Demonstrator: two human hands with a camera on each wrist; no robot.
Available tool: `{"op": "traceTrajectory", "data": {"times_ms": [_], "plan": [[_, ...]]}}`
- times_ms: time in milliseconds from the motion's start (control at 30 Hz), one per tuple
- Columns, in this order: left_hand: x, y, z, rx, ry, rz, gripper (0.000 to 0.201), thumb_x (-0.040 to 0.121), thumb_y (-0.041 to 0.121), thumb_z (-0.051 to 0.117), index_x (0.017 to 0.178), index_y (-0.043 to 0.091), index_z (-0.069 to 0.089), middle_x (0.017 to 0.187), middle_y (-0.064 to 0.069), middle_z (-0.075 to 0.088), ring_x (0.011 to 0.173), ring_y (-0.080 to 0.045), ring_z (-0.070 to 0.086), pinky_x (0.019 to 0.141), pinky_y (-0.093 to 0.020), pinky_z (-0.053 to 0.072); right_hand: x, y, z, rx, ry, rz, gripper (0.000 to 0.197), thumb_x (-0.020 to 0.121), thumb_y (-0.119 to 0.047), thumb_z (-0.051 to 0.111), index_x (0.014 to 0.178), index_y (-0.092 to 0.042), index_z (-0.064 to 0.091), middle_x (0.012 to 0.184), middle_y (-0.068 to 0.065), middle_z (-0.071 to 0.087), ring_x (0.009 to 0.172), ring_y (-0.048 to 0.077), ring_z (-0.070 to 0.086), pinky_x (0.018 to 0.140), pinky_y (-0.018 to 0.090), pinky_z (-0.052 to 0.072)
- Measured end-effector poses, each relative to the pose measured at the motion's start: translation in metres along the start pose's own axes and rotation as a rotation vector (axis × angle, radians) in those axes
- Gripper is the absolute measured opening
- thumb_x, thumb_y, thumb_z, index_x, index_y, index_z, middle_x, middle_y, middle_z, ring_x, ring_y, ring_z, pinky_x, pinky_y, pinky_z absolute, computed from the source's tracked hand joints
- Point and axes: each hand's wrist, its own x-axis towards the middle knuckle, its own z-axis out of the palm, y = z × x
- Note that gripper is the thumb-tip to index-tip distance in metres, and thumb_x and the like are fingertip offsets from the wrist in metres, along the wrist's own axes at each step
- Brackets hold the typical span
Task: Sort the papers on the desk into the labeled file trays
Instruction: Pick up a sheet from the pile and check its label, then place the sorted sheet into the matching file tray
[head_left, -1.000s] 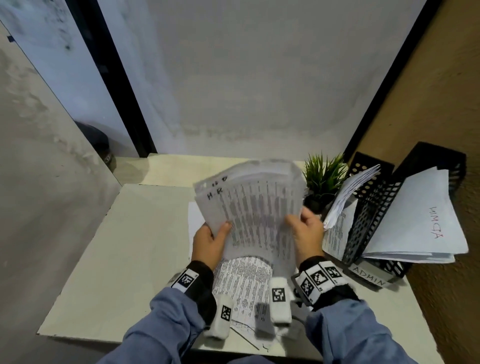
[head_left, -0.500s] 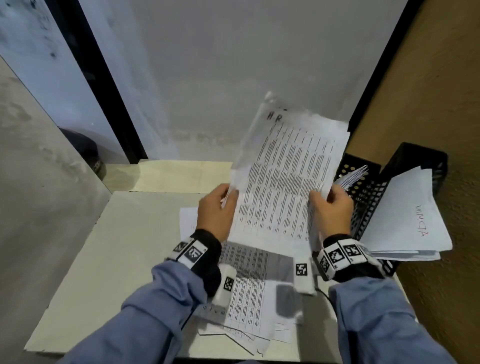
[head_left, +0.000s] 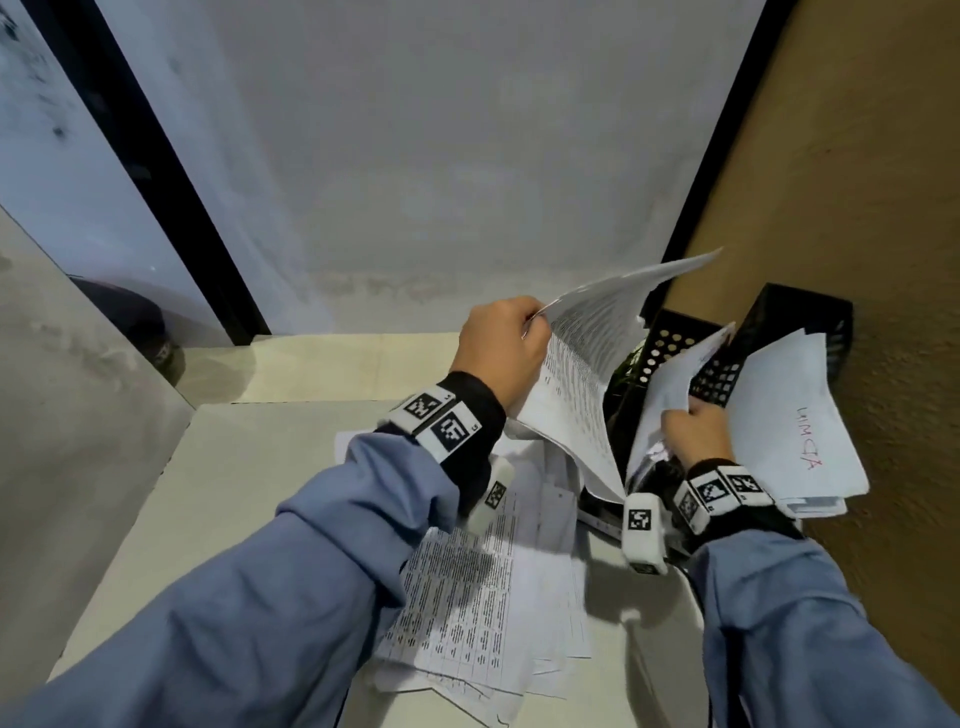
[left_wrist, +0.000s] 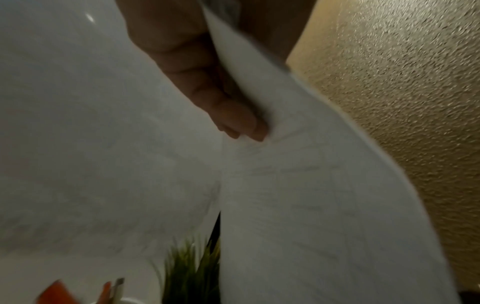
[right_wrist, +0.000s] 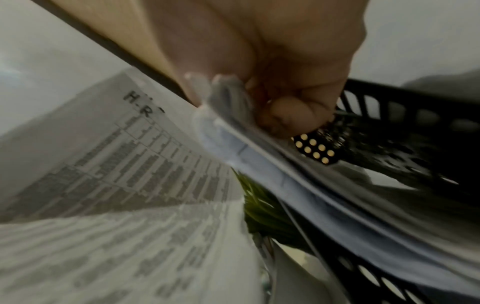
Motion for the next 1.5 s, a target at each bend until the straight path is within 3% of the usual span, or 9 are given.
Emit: {"op": "traceTrajectory", "data": {"times_ms": [333,600,700,800,967,1100,1233,1333,1500], "plan": [[0.001,0.052,0.014,0.081,0.008,0.164,0.024,0.088,0.015,0.047,0.082,0.006,0.069,0.071,-0.012,0.068,0.068,-0.028,0.061,0.061,-0.035,0.048,0.005,-0.033,-0.040,0.105,-0.030,-0.115,0.021,0.071,0.008,0.039,0.059,-0.008,0.036,0.054,0.002,0.027,0.050,0.017,0.023,0.050,0.022,0.018],[0.015,0.044,0.092,0.181,-0.248,0.082,0.026,0.094,0.015,0.041,0.092,0.003,0.064,0.087,-0.020,0.067,0.083,-0.036,0.062,0.072,-0.038,0.049,0.001,-0.056,-0.044,-0.057,-0.044,-0.282,0.034,0.078,0.003,0.043,0.050,-0.015,0.039,0.050,0.005,0.038,0.052,0.022,0.038,0.049,0.025,0.027],[0.012,0.032,0.118,0.132,-0.316,0.034,0.027,0.096,0.017,0.043,0.092,0.001,0.064,0.090,-0.022,0.067,0.086,-0.038,0.061,0.076,-0.040,0.049,0.009,-0.049,-0.031,-0.236,-0.035,-0.285,0.018,0.078,-0.004,0.049,0.070,-0.013,0.062,0.070,0.011,0.060,0.074,0.028,0.057,0.065,0.029,0.041],[0.004,0.011,0.133,0.106,-0.412,-0.060,0.025,0.095,0.018,0.047,0.105,0.004,0.065,0.100,-0.020,0.067,0.094,-0.036,0.062,0.083,-0.040,0.050,0.014,-0.022,-0.008,-0.483,-0.115,-0.177,0.033,0.080,-0.013,0.053,0.111,-0.009,0.063,0.104,0.017,0.067,0.097,0.032,0.063,0.083,0.034,0.050],[-0.009,-0.016,0.142,0.129,-0.536,-0.116,0.031,0.089,0.008,0.052,0.118,0.011,0.062,0.114,-0.015,0.066,0.106,-0.033,0.060,0.092,-0.037,0.047,0.004,0.009,0.017,-0.522,-0.241,-0.054,0.041,0.085,-0.017,0.053,0.124,-0.005,0.053,0.119,0.021,0.061,0.108,0.036,0.058,0.087,0.036,0.047],[-0.015,-0.021,0.128,0.027,-0.473,-0.152,0.038,0.092,0.025,0.053,0.127,0.010,0.056,0.115,-0.013,0.066,0.106,-0.028,0.061,0.093,-0.033,0.047,-0.003,0.003,0.018,-0.490,-0.180,-0.144,0.039,0.088,-0.027,0.052,0.124,-0.011,0.052,0.114,0.020,0.063,0.105,0.036,0.060,0.084,0.035,0.047],[-0.032,-0.053,0.094,-0.177,-0.319,-0.319,0.039,0.092,0.041,0.051,0.119,0.015,0.060,0.109,-0.006,0.068,0.096,-0.020,0.064,0.087,-0.032,0.052,-0.037,-0.011,0.019,-0.288,-0.086,-0.374,0.035,0.089,-0.025,0.055,0.122,-0.015,0.058,0.095,0.009,0.066,0.090,0.024,0.063,0.078,0.031,0.048],[-0.056,-0.113,0.066,-0.023,-0.222,-0.475,0.026,0.090,0.028,0.056,0.105,0.009,0.063,0.104,-0.010,0.069,0.097,-0.028,0.065,0.086,-0.032,0.049,-0.068,0.001,0.039,-0.269,-0.260,-0.542,0.022,0.089,-0.021,0.056,0.107,-0.018,0.067,0.070,-0.004,0.063,0.064,0.009,0.056,0.065,0.025,0.047],[-0.122,-0.205,0.025,0.303,-0.316,-0.866,0.037,0.088,0.021,0.053,0.120,0.003,0.050,0.126,-0.015,0.055,0.113,-0.032,0.055,0.096,-0.036,0.045,-0.085,0.066,0.098,-0.563,-0.525,-0.342,0.021,0.087,-0.022,0.053,0.098,-0.016,0.069,0.096,0.006,0.072,0.085,0.020,0.064,0.078,0.030,0.052]]}}
